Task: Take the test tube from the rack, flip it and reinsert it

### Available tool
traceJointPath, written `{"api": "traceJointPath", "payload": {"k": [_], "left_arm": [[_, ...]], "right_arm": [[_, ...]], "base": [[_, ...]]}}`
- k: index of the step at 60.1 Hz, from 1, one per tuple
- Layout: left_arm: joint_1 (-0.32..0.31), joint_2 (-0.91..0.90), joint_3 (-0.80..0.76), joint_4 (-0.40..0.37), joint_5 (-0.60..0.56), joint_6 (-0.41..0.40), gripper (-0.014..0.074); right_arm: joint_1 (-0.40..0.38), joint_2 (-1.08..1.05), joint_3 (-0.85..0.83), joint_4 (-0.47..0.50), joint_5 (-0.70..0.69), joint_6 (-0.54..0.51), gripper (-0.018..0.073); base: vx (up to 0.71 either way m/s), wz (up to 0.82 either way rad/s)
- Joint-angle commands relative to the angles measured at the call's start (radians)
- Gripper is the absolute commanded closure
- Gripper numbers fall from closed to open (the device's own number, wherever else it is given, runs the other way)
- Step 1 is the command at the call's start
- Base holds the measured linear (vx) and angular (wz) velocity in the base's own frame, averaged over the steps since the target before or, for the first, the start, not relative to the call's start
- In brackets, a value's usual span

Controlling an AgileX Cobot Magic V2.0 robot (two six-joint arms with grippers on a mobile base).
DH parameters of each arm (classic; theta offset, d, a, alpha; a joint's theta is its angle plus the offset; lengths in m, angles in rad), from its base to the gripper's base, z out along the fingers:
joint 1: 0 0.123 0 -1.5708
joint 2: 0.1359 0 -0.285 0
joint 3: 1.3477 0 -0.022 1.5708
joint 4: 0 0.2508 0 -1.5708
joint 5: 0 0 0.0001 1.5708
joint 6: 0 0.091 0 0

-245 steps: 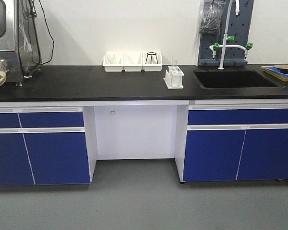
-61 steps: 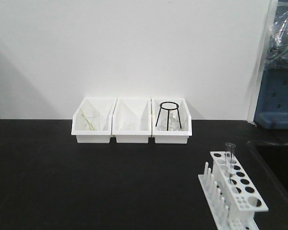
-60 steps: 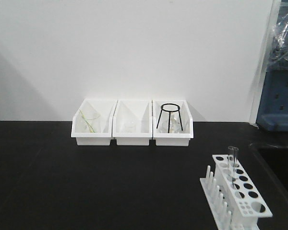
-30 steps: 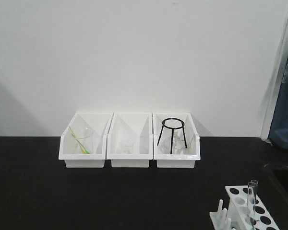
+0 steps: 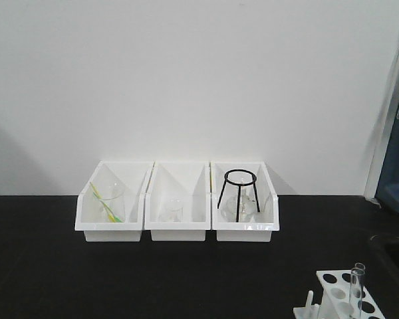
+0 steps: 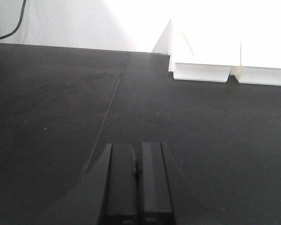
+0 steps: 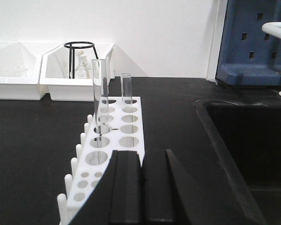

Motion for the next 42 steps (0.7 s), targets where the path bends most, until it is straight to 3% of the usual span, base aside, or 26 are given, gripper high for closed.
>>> {"api": "traceJointPath", "payload": {"k": [1, 13, 24, 35, 42], "left_arm": [[-0.007, -0.011, 0.002, -0.005, -0.080, 0.000, 0.0603], [-0.007, -0.011, 0.002, -0.005, -0.080, 0.000, 0.0603], [-0.007, -0.011, 0.002, -0.005, -0.080, 0.000, 0.0603], [-0.007, -0.011, 0.002, -0.005, -0.080, 0.000, 0.0603], [-0.007, -0.011, 0.002, -0.005, -0.080, 0.000, 0.0603]], "right_arm": [[-0.006, -0.008, 0.001, -0.011, -0.091, -0.006, 0.0568], [-0.006, -0.008, 0.001, -0.011, -0.114, -0.006, 0.0568], [-0.006, -0.008, -0.011, 0.000, -0.274, 0.001, 0.0568], [-0.006, 0.031, -0.254, 0.000, -0.228, 0.007, 0.0568], [-0.006, 0.189, -0.437, -0.040, -0.235, -0.026, 0.0568]], "base": [[0.01, -0.02], [0.00, 0.00], [0.00, 0.00], [0.00, 0.00], [0.00, 0.00]]}}
